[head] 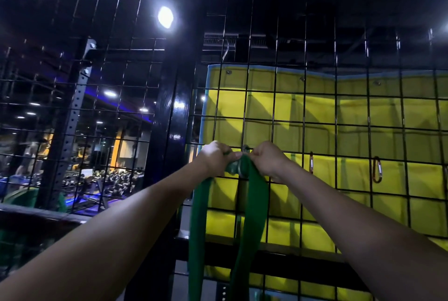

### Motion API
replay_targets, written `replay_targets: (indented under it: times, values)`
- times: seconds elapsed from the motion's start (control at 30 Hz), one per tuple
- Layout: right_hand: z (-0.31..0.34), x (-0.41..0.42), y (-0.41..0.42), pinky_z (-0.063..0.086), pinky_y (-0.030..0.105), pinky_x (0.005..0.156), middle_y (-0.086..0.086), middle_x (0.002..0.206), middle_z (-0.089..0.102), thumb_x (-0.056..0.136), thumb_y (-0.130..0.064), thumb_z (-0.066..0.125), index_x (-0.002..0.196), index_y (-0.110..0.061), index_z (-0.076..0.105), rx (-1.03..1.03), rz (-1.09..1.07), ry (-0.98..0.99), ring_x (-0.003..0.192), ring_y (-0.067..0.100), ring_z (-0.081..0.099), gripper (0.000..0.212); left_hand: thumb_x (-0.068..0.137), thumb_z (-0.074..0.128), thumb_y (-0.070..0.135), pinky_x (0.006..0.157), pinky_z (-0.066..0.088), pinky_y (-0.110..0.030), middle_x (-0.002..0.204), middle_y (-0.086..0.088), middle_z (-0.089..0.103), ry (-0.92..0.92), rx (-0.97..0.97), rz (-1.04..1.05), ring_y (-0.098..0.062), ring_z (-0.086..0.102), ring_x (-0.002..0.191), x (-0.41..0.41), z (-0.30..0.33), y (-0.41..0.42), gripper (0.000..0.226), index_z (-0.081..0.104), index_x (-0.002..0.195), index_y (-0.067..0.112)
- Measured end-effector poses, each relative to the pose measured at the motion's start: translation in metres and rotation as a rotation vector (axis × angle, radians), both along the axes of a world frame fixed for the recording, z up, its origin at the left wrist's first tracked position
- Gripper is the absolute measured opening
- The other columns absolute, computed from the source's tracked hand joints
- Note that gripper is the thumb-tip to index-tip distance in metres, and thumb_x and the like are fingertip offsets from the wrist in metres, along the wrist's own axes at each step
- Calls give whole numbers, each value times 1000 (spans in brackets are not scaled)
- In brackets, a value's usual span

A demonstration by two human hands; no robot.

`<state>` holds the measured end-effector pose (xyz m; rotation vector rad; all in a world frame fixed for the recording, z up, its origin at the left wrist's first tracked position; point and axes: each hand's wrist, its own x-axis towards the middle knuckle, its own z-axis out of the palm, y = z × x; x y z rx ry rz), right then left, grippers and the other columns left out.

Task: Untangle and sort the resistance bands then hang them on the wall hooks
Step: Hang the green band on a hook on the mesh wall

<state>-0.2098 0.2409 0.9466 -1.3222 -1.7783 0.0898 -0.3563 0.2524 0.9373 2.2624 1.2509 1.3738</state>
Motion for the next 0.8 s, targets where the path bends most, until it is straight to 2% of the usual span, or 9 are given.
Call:
replay_targets:
  times: [0.1, 0.2, 0.3, 0.4, 0.47, 0.6, 0.7, 0.77, 0.8]
  values:
    - [-1, 1, 1, 31, 28, 57, 8, 59, 46, 91, -28, 57, 58, -11, 51, -5, 20, 23, 57, 19, 38, 38, 91, 55, 36, 39, 36, -15, 68, -3, 51, -17, -5, -5, -12, 46, 54, 0, -7, 5, 28, 61, 82, 10]
    - [-2, 2, 3, 33, 28, 58, 5, 59, 47, 91, -31, 57, 59, -12, 52, -5, 21, 14, 59, 18, 41, 37, 93, 53, 31, 38, 40, -11, 71, -3, 55, -15, -62, -31, -11, 51, 55, 2, -8, 4, 30, 61, 98, 2]
    - [-4, 1, 2, 28, 27, 53, 4, 55, 41, 91, -34, 57, 56, -13, 48, 3, 2, -6, 53, 17, 34, 41, 95, 48, 28, 48, 47, -14, 77, -2, 57, -56, -108, -95, -11, 54, 64, 3, -14, 1, 23, 58, 98, 7]
    - [-3, 0, 2, 30, 32, 59, 9, 58, 40, 90, -34, 57, 59, -11, 48, -12, 29, 17, 57, 19, 34, 40, 97, 45, 29, 55, 42, -24, 81, -3, 58, -6, 28, -75, -18, 52, 69, 3, -24, 0, 15, 47, 104, 16]
    - [-3, -1, 2, 30, 32, 60, 7, 57, 40, 91, -33, 56, 57, -12, 44, -19, 26, 10, 55, 19, 34, 42, 96, 46, 27, 58, 40, -28, 84, 2, 58, -47, 106, -115, -18, 51, 71, 4, -31, -1, 13, 41, 105, 20]
    - [-1, 0, 2, 31, 31, 62, 6, 58, 40, 92, -33, 55, 60, -13, 46, -31, 20, -4, 56, 20, 35, 39, 95, 49, 25, 67, 42, -23, 93, 7, 55, -152, 220, -178, -3, 55, 76, 3, -44, -4, 10, 50, 100, 16]
    - [-1, -1, 2, 33, 30, 60, 6, 59, 43, 92, -34, 54, 68, -10, 51, -53, 20, 1, 53, 19, 37, 34, 95, 49, 21, 66, 44, -12, 90, 7, 62, -249, 270, -154, 6, 58, 76, 3, -51, -1, 16, 59, 100, 10]
    - [-1, -1, 3, 36, 30, 58, 6, 58, 46, 91, -33, 55, 68, -10, 53, -50, 17, 5, 52, 19, 40, 33, 94, 50, 18, 65, 45, -11, 84, 5, 63, -257, 323, -111, 5, 58, 73, 5, -52, 0, 16, 63, 97, 10]
    - [-1, 0, 3, 37, 30, 60, 6, 58, 47, 91, -33, 56, 69, -9, 54, -41, 10, -1, 52, 19, 41, 33, 94, 50, 18, 66, 47, -18, 85, 0, 64, -233, 337, -89, -2, 59, 75, 6, -51, 2, 15, 64, 96, 11]
